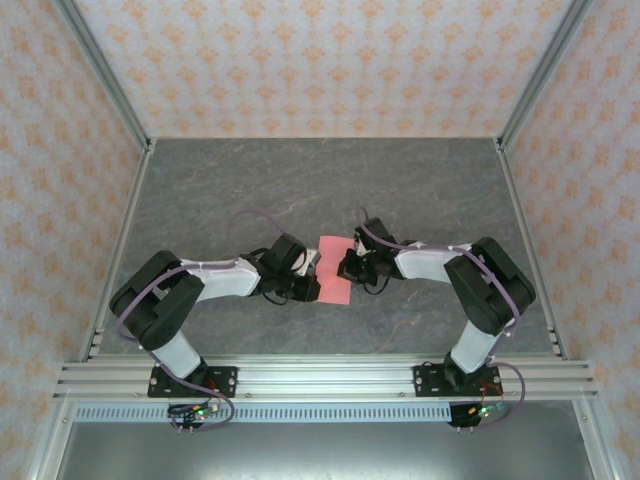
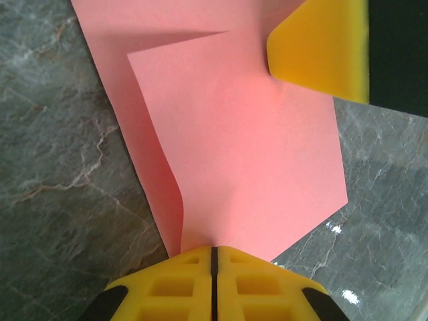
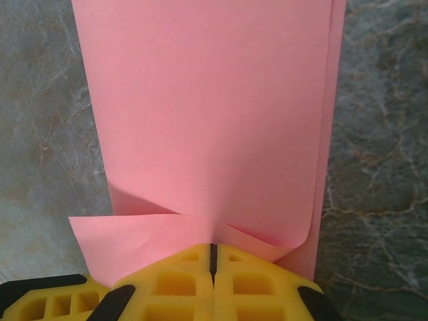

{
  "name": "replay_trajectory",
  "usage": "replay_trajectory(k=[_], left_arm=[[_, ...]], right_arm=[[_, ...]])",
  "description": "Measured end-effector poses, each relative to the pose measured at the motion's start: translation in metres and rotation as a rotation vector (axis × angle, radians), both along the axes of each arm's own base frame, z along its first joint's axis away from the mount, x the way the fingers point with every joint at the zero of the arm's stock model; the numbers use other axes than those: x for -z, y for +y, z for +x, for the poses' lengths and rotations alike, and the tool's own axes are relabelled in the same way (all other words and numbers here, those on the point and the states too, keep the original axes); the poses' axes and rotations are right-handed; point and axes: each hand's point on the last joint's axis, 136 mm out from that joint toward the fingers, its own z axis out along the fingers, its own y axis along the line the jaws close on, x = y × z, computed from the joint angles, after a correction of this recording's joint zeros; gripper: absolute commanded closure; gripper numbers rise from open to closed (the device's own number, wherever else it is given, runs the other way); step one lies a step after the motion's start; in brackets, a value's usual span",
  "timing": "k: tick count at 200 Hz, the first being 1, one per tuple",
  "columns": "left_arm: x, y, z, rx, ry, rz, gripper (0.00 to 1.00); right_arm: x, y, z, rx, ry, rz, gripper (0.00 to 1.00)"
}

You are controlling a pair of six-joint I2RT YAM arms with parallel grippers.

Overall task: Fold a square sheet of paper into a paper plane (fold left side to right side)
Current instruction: Fold the triangle a second time at the center of the table.

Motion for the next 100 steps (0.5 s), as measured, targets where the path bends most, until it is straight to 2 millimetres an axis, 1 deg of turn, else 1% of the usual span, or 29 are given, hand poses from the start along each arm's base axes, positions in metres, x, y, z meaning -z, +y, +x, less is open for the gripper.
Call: replay_trajectory(k=[13,29,41,56,75,100], left_arm=[[0.0,0.0,0.0,0.0,0.0,0.0,0.92],[0.0,0.0,0.0,0.0,-0.002,0.001,0.92],[0.0,0.0,0.0,0.002,-0.004,0.003,0.93],[0.001,0.001,0.0,0.004,-0.007,0.003,0.93],[0.002,0.001,0.0,0.003,-0.012,-0.001,0.93],[0.001,0.002,0.0,0.001,-0.021,-0.002,0.93]], right_arm=[[-0.001,0.0,0.0,-0.004,-0.006,0.0,0.95],[-0.003,-0.004,-0.004,-0.001,-0.012,-0.01,0.95],[-0.007,-0.009,-0.009,0.002,-0.014,-0.017,0.95],[-0.016,-0.009,-0.012,-0.003,-0.03,-0.012,0.96],[-0.025,0.001,-0.019,-0.033,-0.05,0.004,0.96],[-0.023,0.014,-0.033,-0.066,-0.04,0.028,0.96]])
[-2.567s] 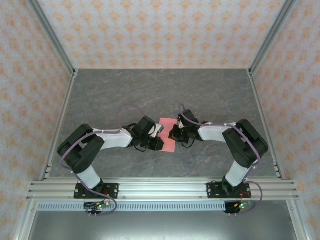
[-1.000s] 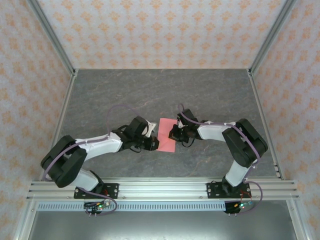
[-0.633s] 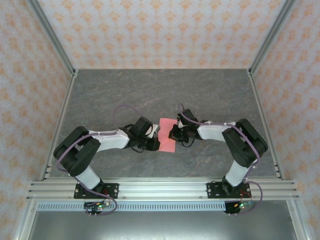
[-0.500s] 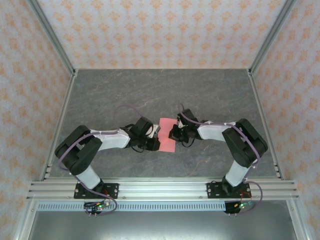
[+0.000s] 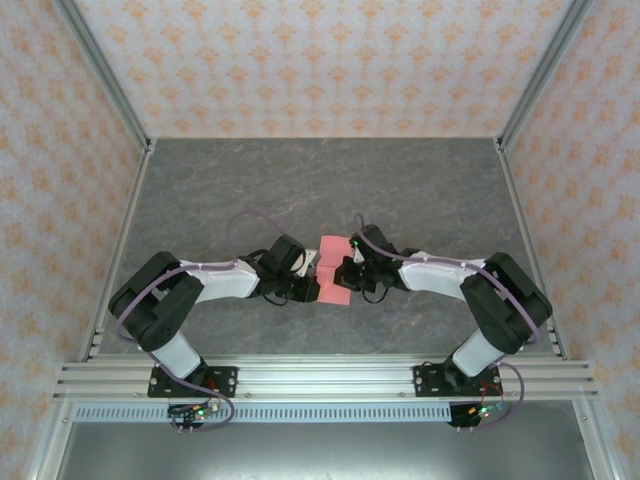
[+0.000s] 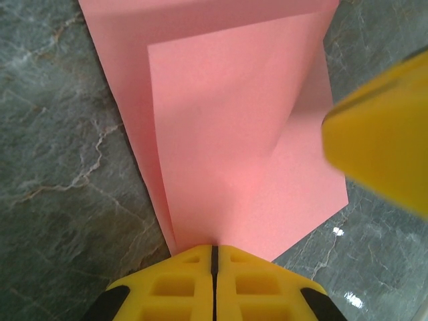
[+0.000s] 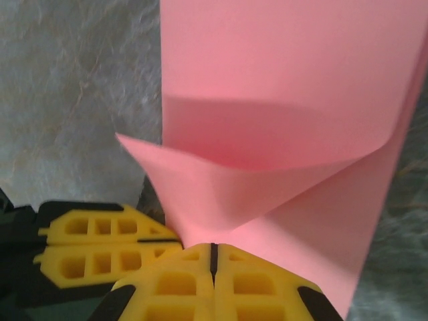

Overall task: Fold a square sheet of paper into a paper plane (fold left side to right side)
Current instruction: Fold the triangle a second time at the center of the table.

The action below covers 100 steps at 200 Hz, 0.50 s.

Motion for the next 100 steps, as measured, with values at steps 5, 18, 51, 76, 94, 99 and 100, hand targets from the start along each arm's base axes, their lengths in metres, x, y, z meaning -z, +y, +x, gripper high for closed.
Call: replay_trajectory(k=[5,18,51,76,94,99,100], left_arm=[[0.0,0.0,0.0,-0.001,-0.001,0.001,0.93],[0.0,0.0,0.0,-0.001,-0.001,0.001,0.93],[0.0,0.0,0.001,-0.002,-0.002,0.001,0.93],[0.0,0.0,0.001,-0.002,-0.003,0.001,0.93],[0.0,0.0,0.001,-0.002,-0.004,0.001,0.94],[0.0,0.0,0.001,-0.002,-0.004,0.001,0.94],[0.0,0.0,0.001,-0.002,-0.004,0.001,0.94]], right_arm=[[0.0,0.002,-0.001,-0.001,0.003,0.003,0.96],[0.002,0.006,-0.004,-0.008,0.008,0.011,0.96],[0.011,0.014,-0.01,-0.023,0.027,0.011,0.96],[0.016,0.017,-0.011,-0.025,0.039,0.012,0.96],[0.017,0.018,-0.011,-0.026,0.041,0.017,0.96],[0.017,0.019,-0.011,-0.026,0.041,0.018,0.96],[0.017,0.019,-0.011,-0.026,0.042,0.018,0.96]])
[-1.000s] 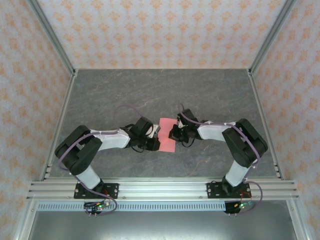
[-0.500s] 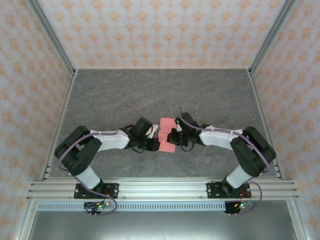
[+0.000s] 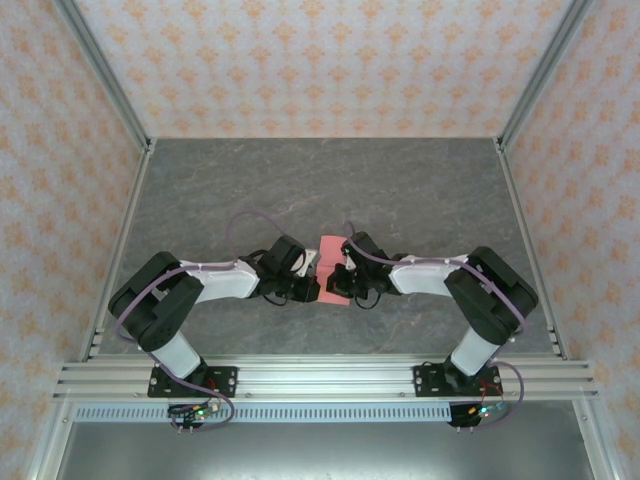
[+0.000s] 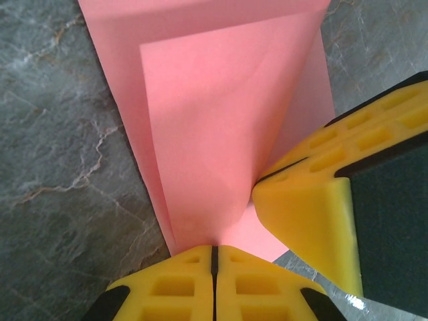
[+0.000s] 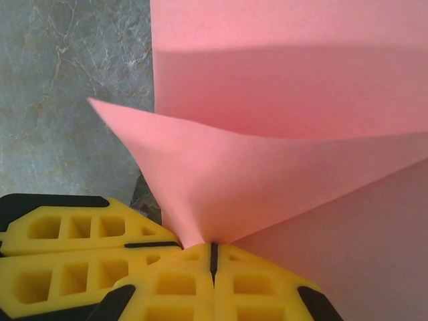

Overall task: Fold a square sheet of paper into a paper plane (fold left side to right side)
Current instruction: Fold the triangle a second time at the center of the table.

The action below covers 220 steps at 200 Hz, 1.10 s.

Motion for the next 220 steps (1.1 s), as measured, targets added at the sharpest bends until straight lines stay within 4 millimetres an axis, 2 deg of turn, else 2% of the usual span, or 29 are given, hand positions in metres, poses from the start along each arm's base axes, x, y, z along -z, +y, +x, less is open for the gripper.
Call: replay_trajectory(k=[103,156,220], left_arm=[[0.0,0.0,0.0,0.0,-0.001,-0.001,0.94],[0.0,0.0,0.0,0.0,-0.002,-0.001,0.94],[0.0,0.0,0.0,0.0,-0.002,-0.001,0.94]], right_arm=[[-0.002,0.002,0.001,-0.001,-0.003,0.009,0.96],[-0.018,0.002,0.003,-0.002,-0.036,0.025,0.96],[-0.022,0.01,0.012,0.0,-0.045,0.036,0.96]])
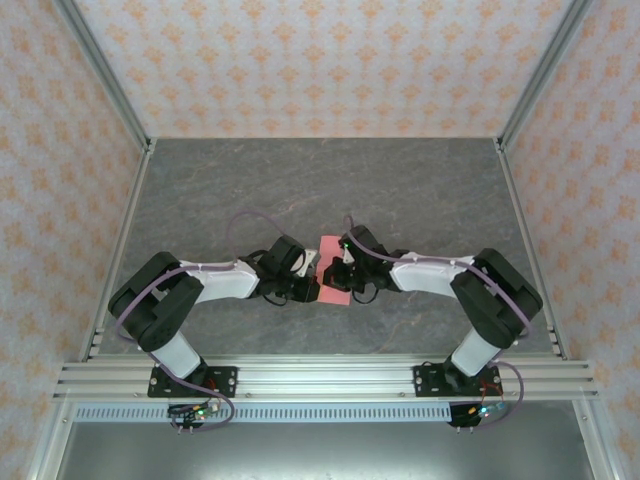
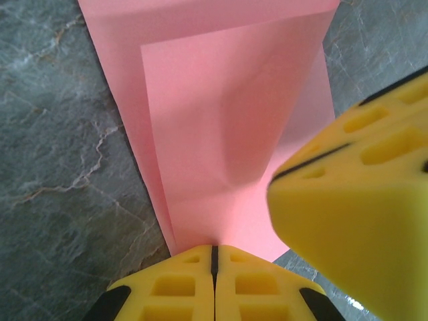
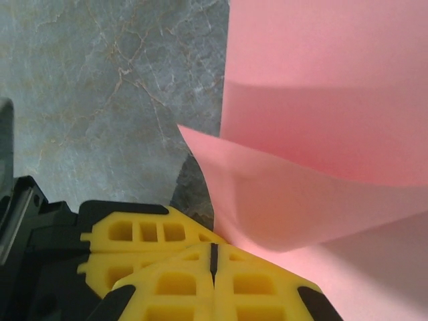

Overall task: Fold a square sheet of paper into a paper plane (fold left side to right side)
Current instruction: Fold the triangle a second time at the center of the table.

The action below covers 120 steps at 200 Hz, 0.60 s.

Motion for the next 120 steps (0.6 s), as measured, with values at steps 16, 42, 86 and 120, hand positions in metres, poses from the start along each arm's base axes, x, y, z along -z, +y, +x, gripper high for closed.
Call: replay_trajectory(k=[16,42,86,120], left_arm=[[0.0,0.0,0.0,0.0,0.0,0.0,0.93],[0.0,0.0,0.0,0.0,0.0,0.0,0.94],[0.0,0.0,0.0,0.0,0.0,0.0,0.94],[0.0,0.0,0.0,0.0,0.0,0.001,0.93]], right_arm=[[0.003,0.002,0.002,0.0,0.003,-0.003,0.96],[0.014,0.001,0.0,-0.001,0.027,-0.02,0.96],[0.022,0.0,-0.001,0.001,0.044,-0.035,0.96],[0.027,-0.002,0.0,-0.001,0.046,-0.058,0.96]])
